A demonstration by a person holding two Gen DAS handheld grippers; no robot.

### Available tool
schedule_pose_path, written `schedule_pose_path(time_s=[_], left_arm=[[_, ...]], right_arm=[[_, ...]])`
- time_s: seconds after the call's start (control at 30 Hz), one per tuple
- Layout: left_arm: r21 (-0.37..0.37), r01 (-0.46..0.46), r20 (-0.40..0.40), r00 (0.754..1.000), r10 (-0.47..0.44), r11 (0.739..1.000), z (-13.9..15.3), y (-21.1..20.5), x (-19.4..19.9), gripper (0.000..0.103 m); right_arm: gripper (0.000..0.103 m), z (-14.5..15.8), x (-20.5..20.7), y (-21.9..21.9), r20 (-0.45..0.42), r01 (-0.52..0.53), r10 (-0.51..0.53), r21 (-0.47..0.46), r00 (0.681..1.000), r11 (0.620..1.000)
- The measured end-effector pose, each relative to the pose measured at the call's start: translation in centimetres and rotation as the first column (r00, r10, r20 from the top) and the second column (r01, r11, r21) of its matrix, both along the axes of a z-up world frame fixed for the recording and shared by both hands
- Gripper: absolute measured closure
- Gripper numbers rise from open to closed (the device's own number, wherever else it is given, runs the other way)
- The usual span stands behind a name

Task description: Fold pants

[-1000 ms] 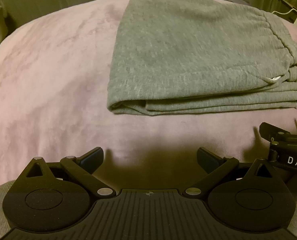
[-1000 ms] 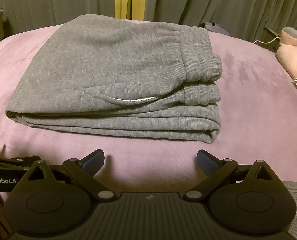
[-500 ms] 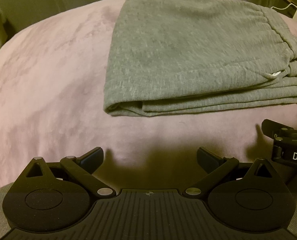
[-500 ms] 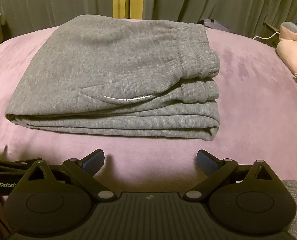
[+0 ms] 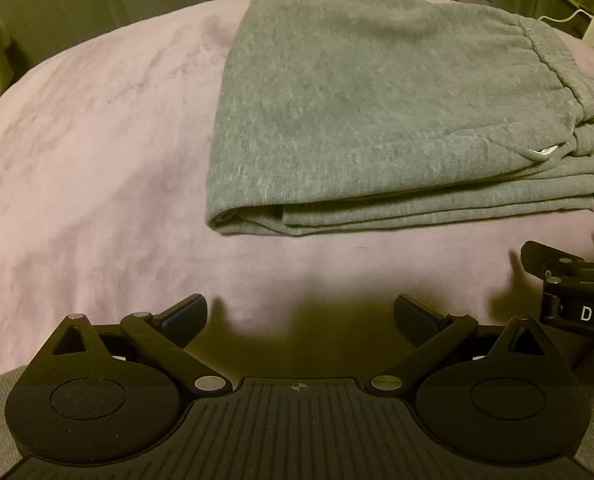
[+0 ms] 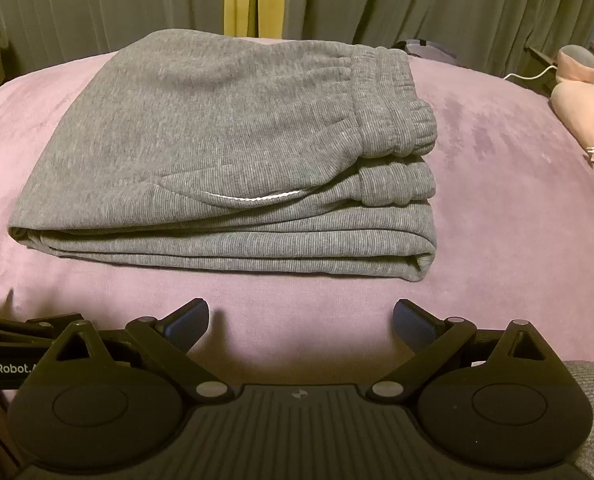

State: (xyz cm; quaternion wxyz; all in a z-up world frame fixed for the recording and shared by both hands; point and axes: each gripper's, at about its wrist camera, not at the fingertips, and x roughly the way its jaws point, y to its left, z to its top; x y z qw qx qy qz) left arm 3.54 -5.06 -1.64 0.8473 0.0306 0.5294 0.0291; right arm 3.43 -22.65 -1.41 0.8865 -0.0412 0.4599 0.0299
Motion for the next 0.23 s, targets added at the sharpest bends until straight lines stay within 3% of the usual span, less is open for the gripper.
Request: schedule_pose_path(time_s=[0.23], left_arm=[[0.003,0.013,0.046,0.999,-0.013,1.0,0.45,-0.1,-0.29,0.0]], right_arm=[[0.004,-0.01,0.0,-0.08,0.002,0.001,-0.001,0.002,1.0,1.0]])
